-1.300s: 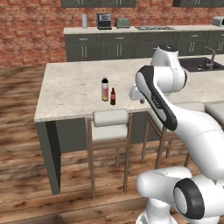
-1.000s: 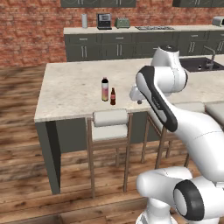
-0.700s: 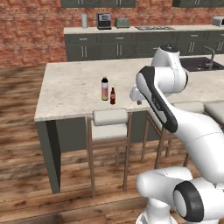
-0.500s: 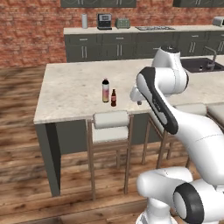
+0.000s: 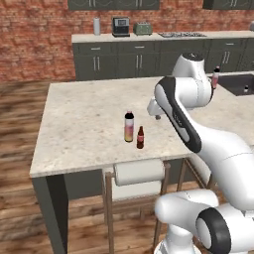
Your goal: Place the large bottle from the dining counter next to the other large bottle outside the sink, and place the small bottle from the dining counter next to the other small bottle inside the sink.
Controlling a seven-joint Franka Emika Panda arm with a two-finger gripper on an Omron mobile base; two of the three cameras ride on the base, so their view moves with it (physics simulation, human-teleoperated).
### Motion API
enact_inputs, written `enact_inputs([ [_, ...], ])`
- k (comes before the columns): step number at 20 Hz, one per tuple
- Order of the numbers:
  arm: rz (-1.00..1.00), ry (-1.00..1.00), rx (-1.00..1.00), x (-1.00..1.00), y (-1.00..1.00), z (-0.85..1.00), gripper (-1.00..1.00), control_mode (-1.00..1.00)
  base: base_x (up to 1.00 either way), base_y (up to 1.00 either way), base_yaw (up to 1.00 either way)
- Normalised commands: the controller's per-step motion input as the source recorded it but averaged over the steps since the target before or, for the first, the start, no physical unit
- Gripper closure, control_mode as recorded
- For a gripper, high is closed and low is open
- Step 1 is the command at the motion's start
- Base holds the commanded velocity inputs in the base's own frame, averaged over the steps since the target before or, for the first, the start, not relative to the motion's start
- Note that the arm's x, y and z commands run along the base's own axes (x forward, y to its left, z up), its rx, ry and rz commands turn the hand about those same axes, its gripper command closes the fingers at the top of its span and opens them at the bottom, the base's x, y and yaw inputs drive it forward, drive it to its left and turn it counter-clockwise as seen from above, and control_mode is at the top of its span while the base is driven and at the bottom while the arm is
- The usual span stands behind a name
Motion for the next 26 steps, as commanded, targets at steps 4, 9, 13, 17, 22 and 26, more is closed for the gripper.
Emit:
enact_inputs([
  [4, 0.0, 0.0, 0.0, 0.0, 0.0, 0.0, -1.0, 1.0, 0.98, 0.22, 0.0],
  [9, 0.0, 0.0, 0.0, 0.0, 0.0, 0.0, -1.0, 1.0, 0.98, 0.33, 0.0],
  [13, 0.0, 0.0, 0.0, 0.0, 0.0, 0.0, -1.0, 1.0, 0.95, 0.32, 0.0],
  [17, 0.0, 0.0, 0.0, 0.0, 0.0, 0.0, -1.0, 1.0, 0.83, 0.24, 0.0],
  [22, 0.0, 0.02, 0.02, 0.25, 0.13, -0.04, -1.0, -1.0, 0.46, 0.21, 0.0],
  [26, 0.0, 0.05, 0.02, 0.59, 0.25, -0.06, -1.0, -1.0, 0.0, 0.0, 0.0],
])
